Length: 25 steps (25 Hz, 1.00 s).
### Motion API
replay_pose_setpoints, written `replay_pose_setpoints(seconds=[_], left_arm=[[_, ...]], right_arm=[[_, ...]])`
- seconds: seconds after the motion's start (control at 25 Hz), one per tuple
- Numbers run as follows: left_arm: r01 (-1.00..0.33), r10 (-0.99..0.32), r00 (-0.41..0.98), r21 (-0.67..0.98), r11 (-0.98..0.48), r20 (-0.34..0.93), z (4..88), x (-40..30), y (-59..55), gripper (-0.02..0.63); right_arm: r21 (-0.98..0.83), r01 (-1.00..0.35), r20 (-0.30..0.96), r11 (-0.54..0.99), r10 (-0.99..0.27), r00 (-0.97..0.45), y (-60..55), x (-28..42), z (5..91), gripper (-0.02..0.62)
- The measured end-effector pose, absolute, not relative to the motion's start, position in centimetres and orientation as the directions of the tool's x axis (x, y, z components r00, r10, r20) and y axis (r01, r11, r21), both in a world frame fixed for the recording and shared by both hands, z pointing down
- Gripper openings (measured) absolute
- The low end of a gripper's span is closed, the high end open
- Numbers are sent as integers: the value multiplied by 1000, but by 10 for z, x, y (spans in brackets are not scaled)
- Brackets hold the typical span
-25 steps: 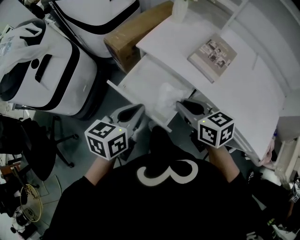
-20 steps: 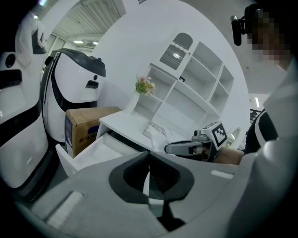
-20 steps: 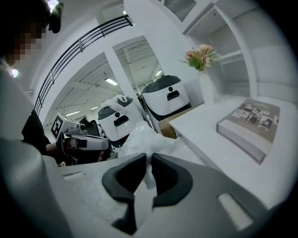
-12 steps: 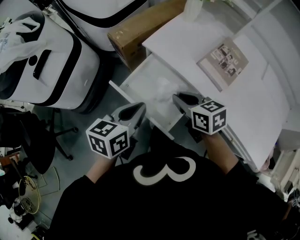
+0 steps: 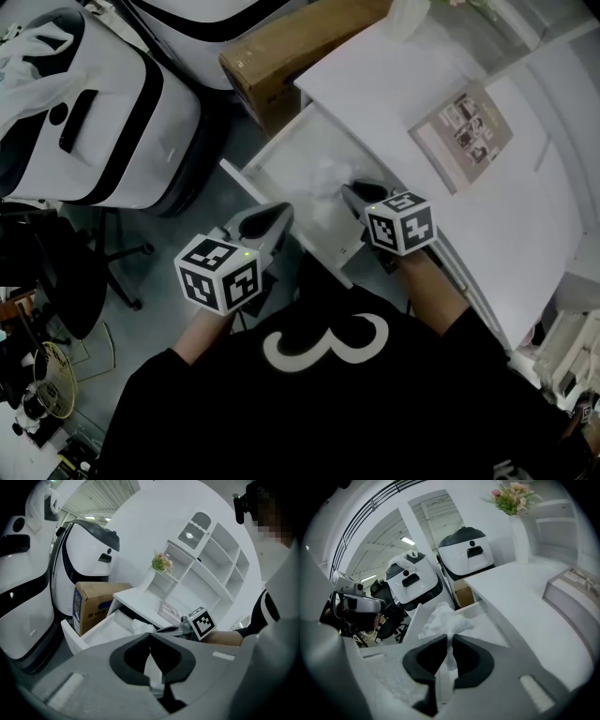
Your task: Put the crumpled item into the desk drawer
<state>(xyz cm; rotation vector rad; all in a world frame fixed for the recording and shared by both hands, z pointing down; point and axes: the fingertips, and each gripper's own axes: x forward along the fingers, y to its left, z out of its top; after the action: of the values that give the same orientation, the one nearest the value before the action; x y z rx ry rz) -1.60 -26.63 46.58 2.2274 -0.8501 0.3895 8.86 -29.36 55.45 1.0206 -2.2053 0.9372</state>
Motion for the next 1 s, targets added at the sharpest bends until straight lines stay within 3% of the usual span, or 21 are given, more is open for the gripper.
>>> replay_pose_setpoints(seconds=[1.0], left_arm=[[-729,-454,685,541,-420,570,532,-43,-284,9]], right_arm=[[-348,-822,863,451,-188,-468,-311,78,715,41]])
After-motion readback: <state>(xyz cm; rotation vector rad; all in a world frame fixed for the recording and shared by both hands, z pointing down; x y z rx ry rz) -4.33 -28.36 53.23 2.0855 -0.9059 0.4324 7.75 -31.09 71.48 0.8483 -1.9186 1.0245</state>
